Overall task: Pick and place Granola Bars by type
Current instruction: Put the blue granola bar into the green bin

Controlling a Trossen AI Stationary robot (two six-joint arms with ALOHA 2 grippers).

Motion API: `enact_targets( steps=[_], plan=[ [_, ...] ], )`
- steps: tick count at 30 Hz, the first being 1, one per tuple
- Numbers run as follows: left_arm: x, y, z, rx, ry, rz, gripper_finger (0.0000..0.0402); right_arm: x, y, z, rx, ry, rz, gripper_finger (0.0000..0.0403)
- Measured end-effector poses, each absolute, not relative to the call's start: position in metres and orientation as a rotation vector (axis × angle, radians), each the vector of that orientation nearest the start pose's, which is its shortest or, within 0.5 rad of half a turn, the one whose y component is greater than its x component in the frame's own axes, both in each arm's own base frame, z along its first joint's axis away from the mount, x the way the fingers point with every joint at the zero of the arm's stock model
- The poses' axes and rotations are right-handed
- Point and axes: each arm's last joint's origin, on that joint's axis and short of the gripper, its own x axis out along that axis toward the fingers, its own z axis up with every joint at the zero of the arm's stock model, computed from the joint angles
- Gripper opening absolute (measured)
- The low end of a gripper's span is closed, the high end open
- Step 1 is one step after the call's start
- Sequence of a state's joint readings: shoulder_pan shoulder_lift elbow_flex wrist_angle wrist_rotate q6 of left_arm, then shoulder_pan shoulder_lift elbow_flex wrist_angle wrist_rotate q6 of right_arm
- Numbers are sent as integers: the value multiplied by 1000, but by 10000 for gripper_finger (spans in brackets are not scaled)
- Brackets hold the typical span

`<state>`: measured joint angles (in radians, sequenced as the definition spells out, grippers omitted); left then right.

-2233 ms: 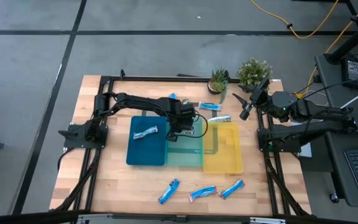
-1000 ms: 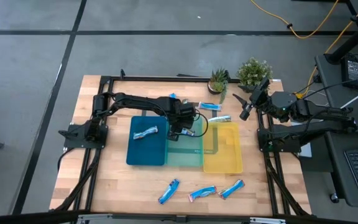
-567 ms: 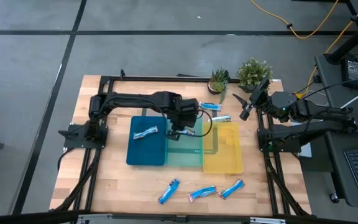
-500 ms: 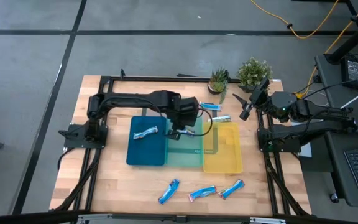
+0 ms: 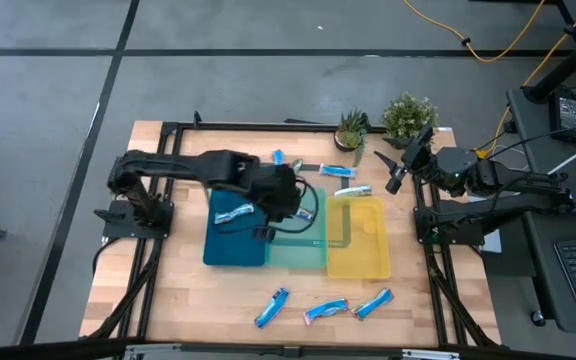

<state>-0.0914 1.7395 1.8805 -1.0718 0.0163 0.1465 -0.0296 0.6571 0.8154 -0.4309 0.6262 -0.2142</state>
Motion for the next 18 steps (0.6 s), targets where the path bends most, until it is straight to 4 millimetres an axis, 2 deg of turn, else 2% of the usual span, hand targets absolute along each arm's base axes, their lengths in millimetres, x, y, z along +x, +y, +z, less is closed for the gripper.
enact_targets(
  steps=[8,18],
  plan=[
    [322,-78,408,-22,844,-107,22,131,-21,338,-287,334,-620,186],
    [296,-147,409,-132,864,-186,22,131,-21,338,-285,333,-620,186]
  ],
)
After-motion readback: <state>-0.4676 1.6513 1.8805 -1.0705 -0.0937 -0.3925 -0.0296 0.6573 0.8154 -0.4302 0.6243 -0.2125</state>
